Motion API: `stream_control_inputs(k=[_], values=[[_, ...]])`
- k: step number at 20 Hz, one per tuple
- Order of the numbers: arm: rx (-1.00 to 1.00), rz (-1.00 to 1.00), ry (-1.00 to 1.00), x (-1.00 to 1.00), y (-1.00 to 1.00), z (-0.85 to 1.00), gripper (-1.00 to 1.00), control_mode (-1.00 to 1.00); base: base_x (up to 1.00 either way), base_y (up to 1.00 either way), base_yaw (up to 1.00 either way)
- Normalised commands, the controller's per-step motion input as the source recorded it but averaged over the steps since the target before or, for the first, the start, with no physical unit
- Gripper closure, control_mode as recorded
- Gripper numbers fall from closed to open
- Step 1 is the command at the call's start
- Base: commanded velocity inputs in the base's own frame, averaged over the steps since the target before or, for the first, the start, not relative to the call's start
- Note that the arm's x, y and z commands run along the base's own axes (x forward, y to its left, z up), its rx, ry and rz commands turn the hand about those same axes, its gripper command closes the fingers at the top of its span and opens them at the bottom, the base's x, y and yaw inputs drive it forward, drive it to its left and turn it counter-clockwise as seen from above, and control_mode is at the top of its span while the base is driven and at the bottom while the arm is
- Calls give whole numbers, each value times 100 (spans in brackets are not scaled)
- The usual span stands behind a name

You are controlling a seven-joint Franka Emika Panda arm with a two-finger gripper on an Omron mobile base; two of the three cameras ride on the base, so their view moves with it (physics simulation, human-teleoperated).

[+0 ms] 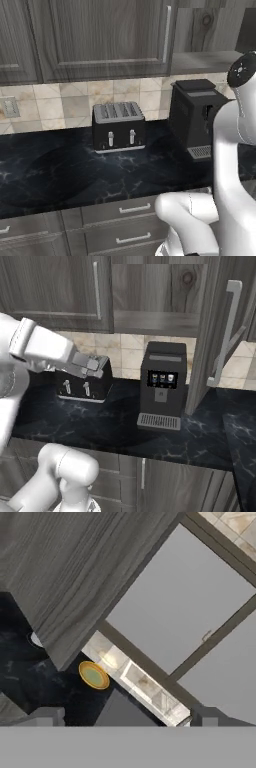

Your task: Open the cabinet. Pick the soap dispenser and place it next to the sink. Then close the cabinet.

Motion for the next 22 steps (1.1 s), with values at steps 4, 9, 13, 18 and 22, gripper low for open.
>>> stream_control_inputs(k=[4,9,13,18,22], values=[[19,9,-24,0,98,0,-100,-100,0,0,0],[12,19,-10,0,83,0,-100,-100,0,0,0],[8,29,-2,0,59,0,-100,-100,0,0,0],[10,30,-3,13,41,0,-100,-100,0,0,0],[10,34,-10,57,14,-13,-100,-100,0,0,0]])
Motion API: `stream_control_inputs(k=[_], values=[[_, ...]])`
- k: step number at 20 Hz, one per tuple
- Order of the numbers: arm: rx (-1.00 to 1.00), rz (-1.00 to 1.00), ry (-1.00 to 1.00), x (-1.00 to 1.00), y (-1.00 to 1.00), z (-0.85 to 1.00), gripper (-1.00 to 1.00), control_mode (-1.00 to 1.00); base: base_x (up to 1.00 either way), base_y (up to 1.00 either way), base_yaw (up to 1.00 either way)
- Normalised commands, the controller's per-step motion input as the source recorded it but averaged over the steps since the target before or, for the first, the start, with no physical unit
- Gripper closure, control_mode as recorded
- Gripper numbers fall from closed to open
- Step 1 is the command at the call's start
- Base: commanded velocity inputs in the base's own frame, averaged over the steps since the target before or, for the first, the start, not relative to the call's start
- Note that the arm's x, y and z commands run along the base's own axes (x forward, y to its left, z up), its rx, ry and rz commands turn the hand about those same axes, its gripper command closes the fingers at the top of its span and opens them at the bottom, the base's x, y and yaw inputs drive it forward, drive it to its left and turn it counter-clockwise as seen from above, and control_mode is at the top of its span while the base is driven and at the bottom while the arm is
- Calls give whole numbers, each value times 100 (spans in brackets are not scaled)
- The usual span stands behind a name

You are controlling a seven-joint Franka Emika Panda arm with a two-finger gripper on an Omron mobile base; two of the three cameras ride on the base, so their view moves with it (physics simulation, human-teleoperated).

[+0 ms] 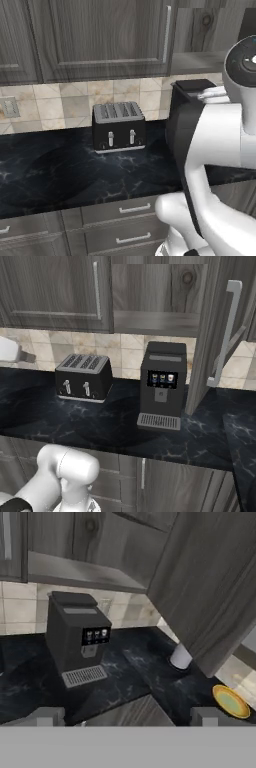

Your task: Open the cabinet. Pick the soap dispenser and place it next to the sink. Then close the cabinet.

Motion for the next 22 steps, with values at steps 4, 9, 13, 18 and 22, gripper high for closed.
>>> stream_control_inputs(k=[4,9,13,18,22], values=[[11,41,-23,78,7,-35,-100,-100,0,0,0],[14,42,-24,81,4,-32,-100,-100,0,0,0],[14,36,-15,64,0,-10,-100,-100,0,0,0],[4,27,-2,6,1,11,-100,-100,0,0,0],[4,9,1,0,0,23,-100,-100,0,0,0]])
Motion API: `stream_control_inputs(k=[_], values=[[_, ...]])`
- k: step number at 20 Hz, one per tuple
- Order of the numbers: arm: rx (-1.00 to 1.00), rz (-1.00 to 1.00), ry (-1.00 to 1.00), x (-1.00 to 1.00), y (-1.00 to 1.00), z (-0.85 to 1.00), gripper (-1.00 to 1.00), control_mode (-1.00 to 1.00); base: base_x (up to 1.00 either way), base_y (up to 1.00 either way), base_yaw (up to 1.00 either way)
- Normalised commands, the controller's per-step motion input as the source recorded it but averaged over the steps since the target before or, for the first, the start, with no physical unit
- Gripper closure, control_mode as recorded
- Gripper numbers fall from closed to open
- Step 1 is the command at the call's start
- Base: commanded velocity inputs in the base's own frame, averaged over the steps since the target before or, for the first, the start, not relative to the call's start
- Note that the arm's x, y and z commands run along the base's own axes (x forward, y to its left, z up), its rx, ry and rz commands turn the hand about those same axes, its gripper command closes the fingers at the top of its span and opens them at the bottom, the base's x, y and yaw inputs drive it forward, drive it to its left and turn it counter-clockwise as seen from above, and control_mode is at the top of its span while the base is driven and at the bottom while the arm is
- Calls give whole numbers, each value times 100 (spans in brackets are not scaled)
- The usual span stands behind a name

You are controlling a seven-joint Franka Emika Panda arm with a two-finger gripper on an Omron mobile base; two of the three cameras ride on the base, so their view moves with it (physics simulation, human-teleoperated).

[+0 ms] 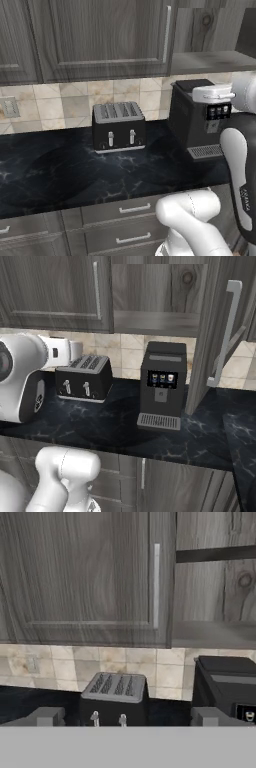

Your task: Open the cabinet. Pick the soap dispenser and place it next to the sink. Then close the cabinet.

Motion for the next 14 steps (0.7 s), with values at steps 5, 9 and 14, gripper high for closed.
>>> stream_control_inputs(k=[5,9,14], values=[[0,0,11,0,5,34,-100,-100,0,0,0],[0,0,19,6,23,19,-100,-100,0,0,0],[0,0,16,9,12,1,-100,-100,0,0,0]])
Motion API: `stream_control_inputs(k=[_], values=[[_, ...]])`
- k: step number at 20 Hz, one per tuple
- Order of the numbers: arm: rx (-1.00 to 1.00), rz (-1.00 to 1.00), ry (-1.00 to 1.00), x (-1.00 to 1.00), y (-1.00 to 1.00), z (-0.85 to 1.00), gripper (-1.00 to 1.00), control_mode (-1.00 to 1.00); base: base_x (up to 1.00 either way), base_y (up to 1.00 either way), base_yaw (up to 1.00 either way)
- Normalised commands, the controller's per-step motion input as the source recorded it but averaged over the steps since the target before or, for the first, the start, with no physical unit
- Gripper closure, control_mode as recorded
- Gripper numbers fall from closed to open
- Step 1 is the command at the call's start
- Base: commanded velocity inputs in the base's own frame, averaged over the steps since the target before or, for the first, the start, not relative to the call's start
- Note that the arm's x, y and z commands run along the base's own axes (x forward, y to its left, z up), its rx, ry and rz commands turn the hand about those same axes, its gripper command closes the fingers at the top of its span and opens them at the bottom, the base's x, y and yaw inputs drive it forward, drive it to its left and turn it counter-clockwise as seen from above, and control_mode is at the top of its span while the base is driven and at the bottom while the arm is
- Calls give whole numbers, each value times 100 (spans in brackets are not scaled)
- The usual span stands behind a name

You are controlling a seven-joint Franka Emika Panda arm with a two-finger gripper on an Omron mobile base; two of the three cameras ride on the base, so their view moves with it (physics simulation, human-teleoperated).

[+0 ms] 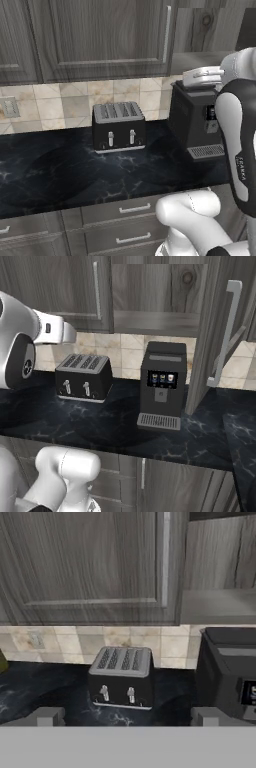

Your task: Open the cabinet. Pick the soap dispenser and place it next to the sink. Then close the cabinet.

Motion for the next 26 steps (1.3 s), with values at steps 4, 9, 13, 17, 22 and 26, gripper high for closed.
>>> stream_control_inputs(k=[4,9,13,17,22,26], values=[[0,0,3,30,12,-21,-100,-100,0,0,0],[0,0,1,45,2,-4,-100,-100,0,0,0],[0,-7,4,39,0,0,-100,-100,0,0,0],[0,-17,6,34,-1,0,-100,-100,0,0,0],[0,-19,6,32,-4,0,-100,-100,0,0,0],[2,-14,3,28,0,0,-100,-100,0,0,0]])
